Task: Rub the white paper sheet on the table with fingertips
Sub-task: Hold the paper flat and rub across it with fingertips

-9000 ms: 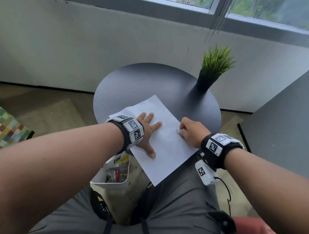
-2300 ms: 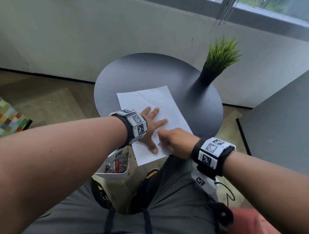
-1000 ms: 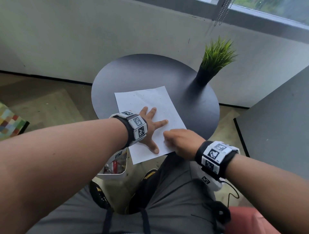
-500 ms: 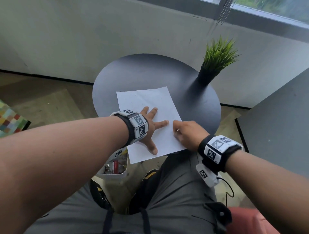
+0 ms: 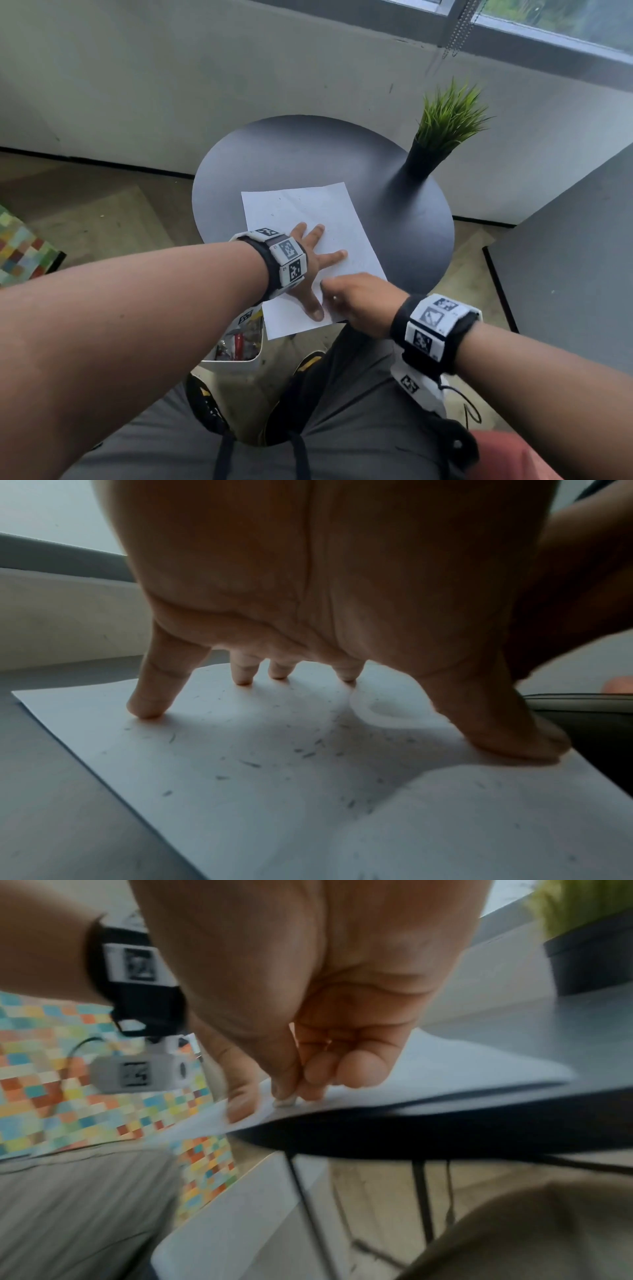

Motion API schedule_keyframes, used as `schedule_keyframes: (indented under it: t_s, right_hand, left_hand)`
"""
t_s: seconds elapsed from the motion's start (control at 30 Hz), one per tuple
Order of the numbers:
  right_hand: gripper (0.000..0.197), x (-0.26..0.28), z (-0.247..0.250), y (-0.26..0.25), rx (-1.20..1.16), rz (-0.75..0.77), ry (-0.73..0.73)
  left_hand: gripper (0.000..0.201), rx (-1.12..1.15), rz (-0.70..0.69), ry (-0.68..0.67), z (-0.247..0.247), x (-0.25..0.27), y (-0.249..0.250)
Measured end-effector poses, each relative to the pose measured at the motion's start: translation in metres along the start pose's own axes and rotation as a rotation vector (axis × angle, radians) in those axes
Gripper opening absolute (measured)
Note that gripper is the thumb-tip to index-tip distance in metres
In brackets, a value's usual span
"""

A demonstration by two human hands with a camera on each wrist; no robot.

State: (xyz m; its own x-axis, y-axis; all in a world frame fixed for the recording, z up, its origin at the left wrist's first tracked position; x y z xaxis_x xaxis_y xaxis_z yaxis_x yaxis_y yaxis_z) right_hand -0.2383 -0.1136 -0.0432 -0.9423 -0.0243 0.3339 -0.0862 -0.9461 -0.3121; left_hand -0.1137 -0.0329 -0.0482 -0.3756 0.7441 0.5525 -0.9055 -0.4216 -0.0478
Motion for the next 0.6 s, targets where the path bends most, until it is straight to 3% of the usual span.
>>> schedule_keyframes:
  t_s: [0.13,0.33,0.47,0.5,0.6]
  right_hand:
    - [0.007,-0.01,0.022,0.044,-0.009,-0.286,0.233]
    - [0.011,-0.002,0.002,-0.004,-0.049,-0.038,0.022]
    - [0.01,-0.013,0.019,0.041,0.003,-0.287,0.223]
    - [0.009,-0.014,0.018,0.041,0.005,-0.288,0.243]
    - [0.01,-0.005,-0.002,0.006,-0.013,-0.066,0.097]
  left_hand:
    - [0.129,0.018,-0.006,0.01,-0.001,0.001,-0.001]
    - [0.13,0.003,-0.003,0.004,-0.002,-0.002,-0.001]
    - [0.13,0.035,-0.005,0.023,-0.004,-0.003,-0.003]
    - [0.13,0.031,0.0,0.022,-0.004,-0.004,-0.003]
    - [0.132,0.011,0.005,0.018,-0.003,-0.007,-0.001]
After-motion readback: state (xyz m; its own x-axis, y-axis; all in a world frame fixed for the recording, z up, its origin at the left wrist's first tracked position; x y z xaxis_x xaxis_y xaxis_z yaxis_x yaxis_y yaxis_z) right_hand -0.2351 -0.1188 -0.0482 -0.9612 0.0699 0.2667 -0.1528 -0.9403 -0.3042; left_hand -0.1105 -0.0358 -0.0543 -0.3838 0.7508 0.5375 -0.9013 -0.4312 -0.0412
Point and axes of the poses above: each hand's wrist, its own x-axis away from the middle knuckle, its own z-axis out of the back of the hand, y = z × x, the point moved 2 cm from there along -x, towards the middle knuckle, and after that the axes turned 3 degrees about y, right-handed, at the moved point
